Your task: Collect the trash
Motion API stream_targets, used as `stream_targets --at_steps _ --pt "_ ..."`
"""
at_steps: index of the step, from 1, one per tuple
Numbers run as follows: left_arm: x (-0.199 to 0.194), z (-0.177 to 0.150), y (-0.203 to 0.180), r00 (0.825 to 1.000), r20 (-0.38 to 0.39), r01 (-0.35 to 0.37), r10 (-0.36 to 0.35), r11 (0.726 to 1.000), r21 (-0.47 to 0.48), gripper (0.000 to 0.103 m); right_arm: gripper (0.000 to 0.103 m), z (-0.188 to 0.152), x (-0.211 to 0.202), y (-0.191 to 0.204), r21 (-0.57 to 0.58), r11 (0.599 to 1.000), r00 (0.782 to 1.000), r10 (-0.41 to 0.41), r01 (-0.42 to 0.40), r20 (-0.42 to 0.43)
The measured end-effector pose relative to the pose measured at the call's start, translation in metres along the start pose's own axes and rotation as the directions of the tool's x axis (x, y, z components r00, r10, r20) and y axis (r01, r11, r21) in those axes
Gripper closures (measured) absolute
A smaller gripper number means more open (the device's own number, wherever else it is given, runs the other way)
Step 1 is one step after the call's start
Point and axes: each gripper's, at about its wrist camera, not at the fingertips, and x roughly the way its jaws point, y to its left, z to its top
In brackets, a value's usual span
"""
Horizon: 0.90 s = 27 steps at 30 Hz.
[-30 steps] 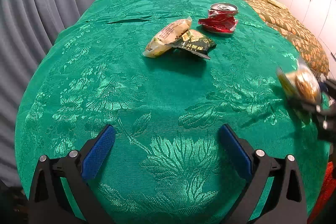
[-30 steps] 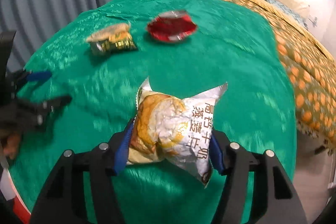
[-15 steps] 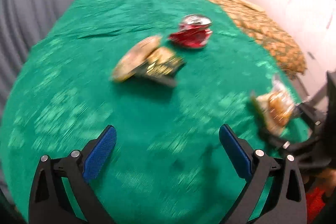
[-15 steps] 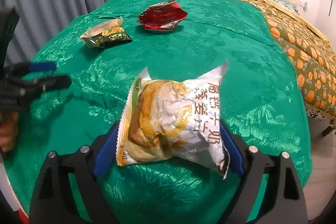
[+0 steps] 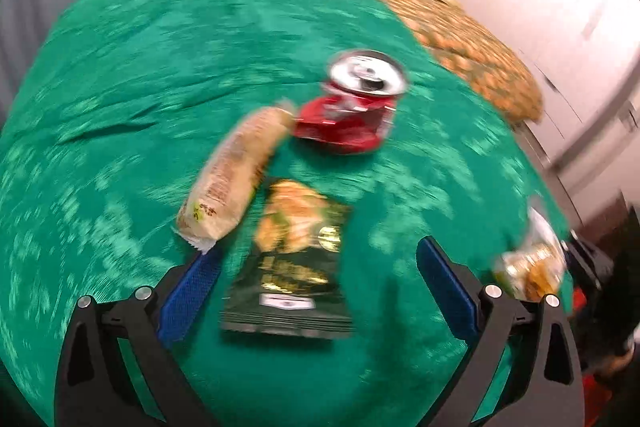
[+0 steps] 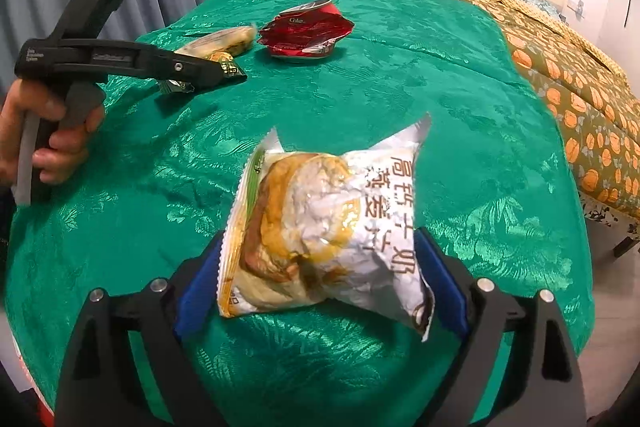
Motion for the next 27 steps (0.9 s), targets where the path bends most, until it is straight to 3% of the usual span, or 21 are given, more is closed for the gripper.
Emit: stream_targets --at_steps 3,6,8,12,13,16,20,24,27 --pt "-0.004 -0.007 -0.018 0.998 -0.031 0.061 -0.058 0.993 0.101 0.007 0.016 0.0 0.0 0.0 -0.001 1.0 1.0 0.0 0.0 0.0" --pt "-0.002 -0.007 -0.022 0.999 -0.023 -0.028 0.031 0.994 0.106 0.008 0.016 0.0 0.0 0.0 -0.001 1.0 1.0 -0.001 0.001 0.0" --pt "0.006 -0.002 -0.019 0.997 -0.031 -0.065 0.068 0.995 0.072 0.02 0.016 0.0 0.0 0.0 -0.001 1.0 1.0 -0.001 0.001 0.0" --pt "0.022 0.006 -0.028 0.982 -0.04 -0.179 0.184 0.979 0.1 0.03 0.016 0.0 0.0 0.0 0.001 1.0 1.0 -0.001 0.001 -0.001" --pt "0.024 0.008 -0.032 0.974 -0.037 -0.218 0.223 0.97 0.108 0.039 0.016 0.0 0.0 -0.001 0.002 1.0 1.0 -0.001 0.001 0.0" --pt "0.023 0.012 -0.033 0.968 -0.032 -0.245 0.248 0.967 0.067 0.066 0.016 0.0 0.0 -0.001 0.004 1.0 1.0 0.0 0.0 -0.001" --pt "0.001 -0.009 -0.03 0.97 -0.021 -0.244 0.243 0.969 -0.026 0.069 0.016 0.0 0.0 -0.001 0.003 1.0 1.0 -0.001 0.001 -0.001" --pt "-0.03 -0.06 -0.046 0.977 -0.006 -0.211 0.212 0.973 -0.093 0.069 0.016 0.0 0.0 -0.001 0.003 1.0 1.0 -0.001 0.001 -0.001" --pt "-0.046 -0.098 -0.065 0.97 0.025 -0.238 0.241 0.967 -0.088 0.068 0.016 0.0 0.001 0.0 0.003 1.0 1.0 -0.001 0.001 -0.001"
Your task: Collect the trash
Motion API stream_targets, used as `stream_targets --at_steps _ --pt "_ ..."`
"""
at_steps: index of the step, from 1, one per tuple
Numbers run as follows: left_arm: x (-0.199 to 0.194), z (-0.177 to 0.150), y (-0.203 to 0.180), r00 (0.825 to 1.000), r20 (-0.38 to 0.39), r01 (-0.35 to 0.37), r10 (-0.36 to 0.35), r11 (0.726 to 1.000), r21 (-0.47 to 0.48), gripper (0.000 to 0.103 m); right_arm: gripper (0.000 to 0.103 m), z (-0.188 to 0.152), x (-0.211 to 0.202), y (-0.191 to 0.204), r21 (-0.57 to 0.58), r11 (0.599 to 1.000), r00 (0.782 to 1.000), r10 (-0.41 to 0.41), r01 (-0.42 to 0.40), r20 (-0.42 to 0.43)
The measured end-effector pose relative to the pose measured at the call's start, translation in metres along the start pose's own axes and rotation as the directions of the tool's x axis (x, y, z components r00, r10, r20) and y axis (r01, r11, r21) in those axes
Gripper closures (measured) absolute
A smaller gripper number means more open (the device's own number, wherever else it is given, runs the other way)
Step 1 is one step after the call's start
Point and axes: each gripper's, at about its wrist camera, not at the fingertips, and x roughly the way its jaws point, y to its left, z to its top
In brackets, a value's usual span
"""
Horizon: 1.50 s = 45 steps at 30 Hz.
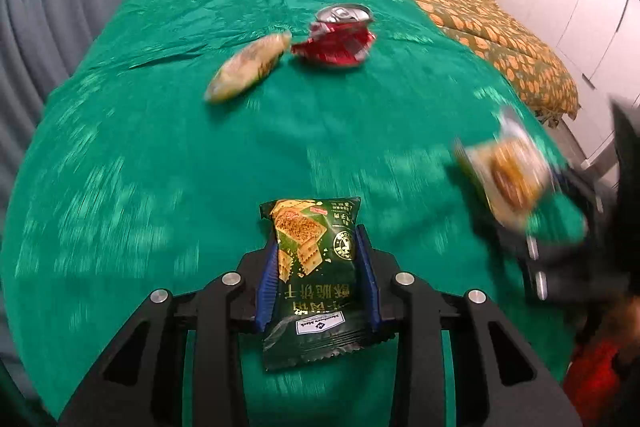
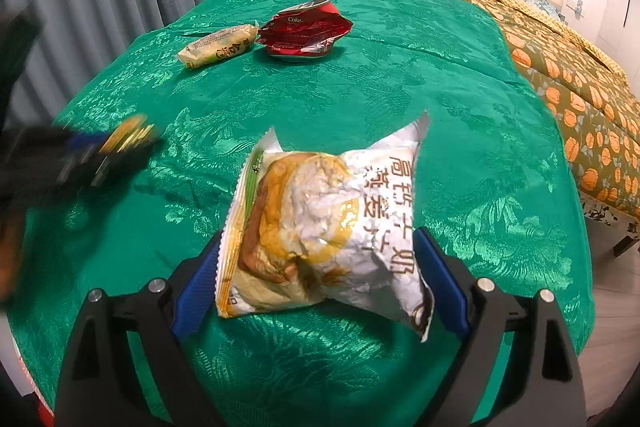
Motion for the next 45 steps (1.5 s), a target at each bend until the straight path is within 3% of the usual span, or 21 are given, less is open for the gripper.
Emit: stream_targets --at_steps 3,5,12,14,45 --pt "-0.013 -0.021 -0.005 0.999 0.038 -0.028 0.029 1.0 -0.014 0.059 0.016 0.0 0.0 0.0 0.0 1.0 1.0 0.0 0.0 0.0" --pt "-0.012 -0.025 -0.006 0.997 0.048 -0.057 0.058 0.998 -0.023 0.029 0.015 0.0 0.0 0.0 0.0 1.0 1.0 0.0 0.0 0.0" --pt "-0.004 -0.025 -0.012 0.991 0.028 -0.13 0.13 0.991 0.01 0.015 0.015 0.0 0.0 0.0 0.001 1.0 1.0 0.001 -0.001 -0.001" --pt "0.0 -0.023 -0.005 0.991 0.009 -0.131 0.131 0.991 -0.029 0.007 0.015 0.0 0.0 0.0 0.001 1.0 1.0 0.001 -0.001 -0.001" --pt "0.001 -0.023 -0.004 0.991 0.007 -0.137 0.137 0.99 -0.028 0.005 0.014 0.0 0.001 -0.001 0.003 1.0 1.0 0.004 -0.004 -0.001"
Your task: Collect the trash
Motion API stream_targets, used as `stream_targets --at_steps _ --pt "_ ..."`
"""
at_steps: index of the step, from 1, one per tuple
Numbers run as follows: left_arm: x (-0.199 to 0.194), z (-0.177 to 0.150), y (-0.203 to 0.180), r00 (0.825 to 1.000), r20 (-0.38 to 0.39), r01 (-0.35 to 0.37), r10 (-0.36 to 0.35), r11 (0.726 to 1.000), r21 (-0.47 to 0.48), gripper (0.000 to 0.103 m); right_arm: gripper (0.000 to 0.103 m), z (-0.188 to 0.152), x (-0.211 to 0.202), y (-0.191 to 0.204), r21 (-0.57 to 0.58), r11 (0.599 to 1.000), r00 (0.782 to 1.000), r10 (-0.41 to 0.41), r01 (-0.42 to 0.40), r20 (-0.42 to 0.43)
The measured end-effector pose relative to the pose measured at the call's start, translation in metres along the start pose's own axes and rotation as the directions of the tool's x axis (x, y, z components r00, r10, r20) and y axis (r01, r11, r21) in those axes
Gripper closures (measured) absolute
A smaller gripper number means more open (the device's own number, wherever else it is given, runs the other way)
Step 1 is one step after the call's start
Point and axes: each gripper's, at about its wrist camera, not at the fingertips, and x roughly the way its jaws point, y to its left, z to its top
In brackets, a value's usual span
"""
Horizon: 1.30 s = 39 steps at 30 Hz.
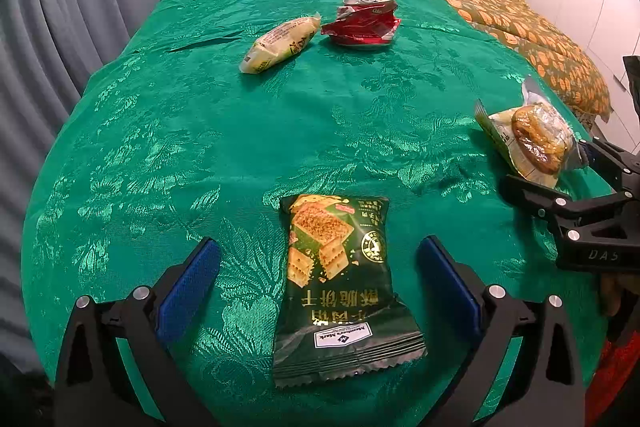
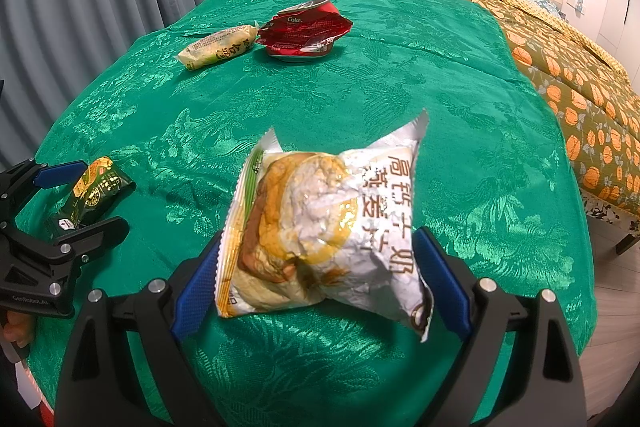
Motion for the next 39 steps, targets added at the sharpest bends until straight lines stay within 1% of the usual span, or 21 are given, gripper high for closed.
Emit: stream_targets --at_steps 13,15,16,18,19,22,25,27,29,30,31,32,33,34,35,37,39 --pt "0.0 0.0 0.001 1.0 0.0 0.008 -0.008 1.0 -0.002 0.005 0.013 0.0 0.0 -0.001 0.003 1.0 1.0 0.008 -0.008 0.0" --pt "-0.001 0.0 0.004 0.999 0.004 0.039 -0.039 0.999 -0.003 0.005 0.012 -0.002 -0.002 -0.005 0.017 0.999 0.999 0.042 -0.042 0.008" --pt "-0.004 -0.001 0.007 0.997 0.013 0.075 -0.075 0.997 -0.009 0.006 0.012 -0.003 -0.004 -0.006 0.02 0.998 0.999 0.054 -0.054 0.005" --pt "-0.008 -0.004 0.013 0.991 0.023 0.129 -0.128 0.991 -0.021 0.006 0.012 -0.007 -0.01 -0.007 0.012 0.998 0.998 0.058 -0.058 -0.01" --pt "-0.01 -0.006 0.013 0.99 0.019 0.141 -0.14 0.99 -0.011 0.006 0.012 -0.009 -0.014 -0.007 0.005 0.999 0.999 0.05 -0.05 -0.02" --pt "-0.013 -0.009 0.005 0.992 0.007 0.125 -0.126 0.991 0.039 0.006 0.012 -0.004 -0.021 -0.006 0.005 0.999 0.999 0.038 -0.038 -0.037" --pt "-0.011 -0.005 -0.002 0.994 -0.001 0.109 -0.109 0.993 0.05 0.006 0.012 0.01 -0.023 -0.001 0.008 1.0 0.998 0.03 -0.029 -0.047" --pt "-0.009 -0.002 -0.004 0.996 -0.01 0.084 -0.083 0.996 0.037 0.011 0.012 0.017 -0.018 0.003 -0.01 1.0 0.998 0.004 -0.005 -0.067" --pt "-0.009 0.0 -0.003 0.998 -0.015 0.062 -0.062 0.998 0.024 0.02 0.012 0.023 -0.009 0.005 -0.029 0.999 0.996 -0.035 0.033 -0.085" --pt "-0.009 0.0 -0.003 0.999 -0.016 0.052 -0.052 0.998 0.02 0.024 0.014 0.024 -0.008 0.005 -0.031 0.999 0.995 -0.041 0.039 -0.087" --pt "-0.009 0.001 -0.004 0.999 -0.017 0.039 -0.039 0.999 0.021 0.032 0.028 0.024 -0.007 0.005 -0.035 0.999 0.995 -0.04 0.038 -0.088" --pt "-0.011 0.001 -0.004 0.999 -0.018 0.03 -0.03 0.999 0.024 0.043 0.038 0.024 -0.008 0.005 -0.037 0.998 0.995 -0.046 0.043 -0.089" --pt "-0.011 0.001 -0.005 1.0 -0.016 0.024 -0.024 0.999 0.029 0.048 0.041 0.024 -0.012 0.005 -0.04 0.998 0.995 -0.056 0.053 -0.08" --pt "-0.013 0.001 -0.006 1.0 -0.013 0.025 -0.025 0.999 0.037 0.06 0.044 0.024 -0.014 0.004 -0.036 0.998 0.996 -0.049 0.046 -0.076" --pt "-0.014 0.0 -0.008 1.0 -0.01 0.023 -0.023 0.999 0.042 0.065 0.045 0.024 -0.018 0.003 -0.03 0.999 0.997 -0.04 0.037 -0.072" --pt "-0.017 -0.001 -0.012 1.0 -0.002 0.009 -0.009 0.999 0.048 0.069 0.049 0.021 -0.029 0.001 -0.02 1.0 0.998 -0.024 0.022 -0.054" --pt "-0.021 -0.001 -0.016 0.999 0.006 0.037 -0.037 0.999 0.037 0.07 0.049 0.017 -0.042 -0.003 -0.014 1.0 0.999 -0.013 0.013 -0.029"
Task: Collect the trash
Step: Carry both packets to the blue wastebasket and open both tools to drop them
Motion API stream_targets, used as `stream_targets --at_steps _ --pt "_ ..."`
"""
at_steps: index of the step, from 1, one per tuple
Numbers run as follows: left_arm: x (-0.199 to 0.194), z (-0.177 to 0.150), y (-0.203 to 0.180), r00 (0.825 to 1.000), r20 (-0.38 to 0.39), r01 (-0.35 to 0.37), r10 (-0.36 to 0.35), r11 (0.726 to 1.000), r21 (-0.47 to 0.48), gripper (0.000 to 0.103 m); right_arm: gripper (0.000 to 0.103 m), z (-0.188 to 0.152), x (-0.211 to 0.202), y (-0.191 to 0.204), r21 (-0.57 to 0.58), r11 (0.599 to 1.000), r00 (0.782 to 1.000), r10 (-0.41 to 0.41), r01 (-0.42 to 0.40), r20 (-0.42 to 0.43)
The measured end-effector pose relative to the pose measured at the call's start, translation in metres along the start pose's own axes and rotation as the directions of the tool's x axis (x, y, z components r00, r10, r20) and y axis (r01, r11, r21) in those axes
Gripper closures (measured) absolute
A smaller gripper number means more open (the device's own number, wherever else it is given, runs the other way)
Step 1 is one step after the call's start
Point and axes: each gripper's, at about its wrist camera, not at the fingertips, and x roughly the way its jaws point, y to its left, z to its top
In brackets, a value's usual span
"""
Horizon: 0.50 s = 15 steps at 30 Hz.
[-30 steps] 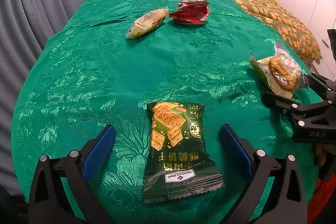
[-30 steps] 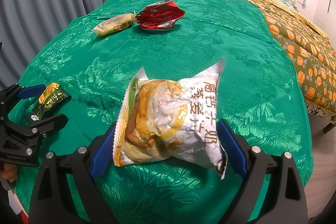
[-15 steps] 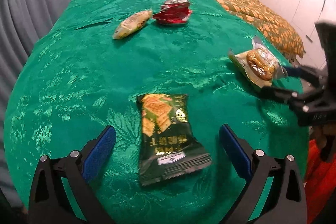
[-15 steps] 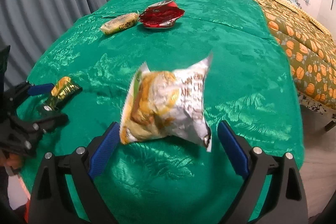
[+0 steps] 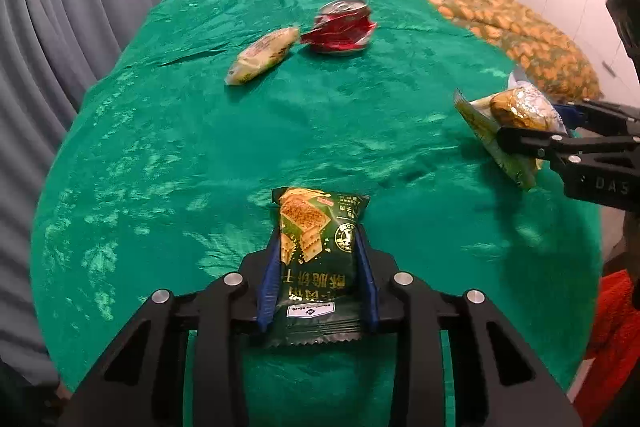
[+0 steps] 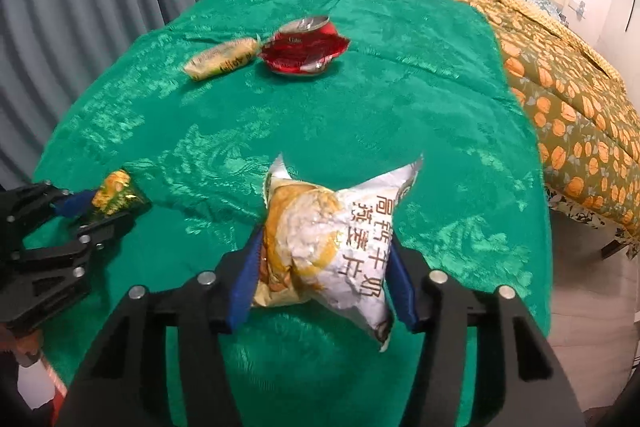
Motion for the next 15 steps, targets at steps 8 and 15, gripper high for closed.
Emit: stream_targets --at_steps 8,15 --pt "-0.019 0.013 -0.045 0.99 0.035 0.138 -0.137 0.99 -0.021 0.071 0.049 -0.021 -0.041 -0.044 0.098 0.993 0.997 0.063 -0.068 0.046" --pt "-0.028 0.031 -0.141 0.962 0.023 0.269 -0.271 0.959 0.086 0.071 0.049 -0.063 -0.07 -0.138 0.226 0.974 0.998 -0.044 0.034 0.04"
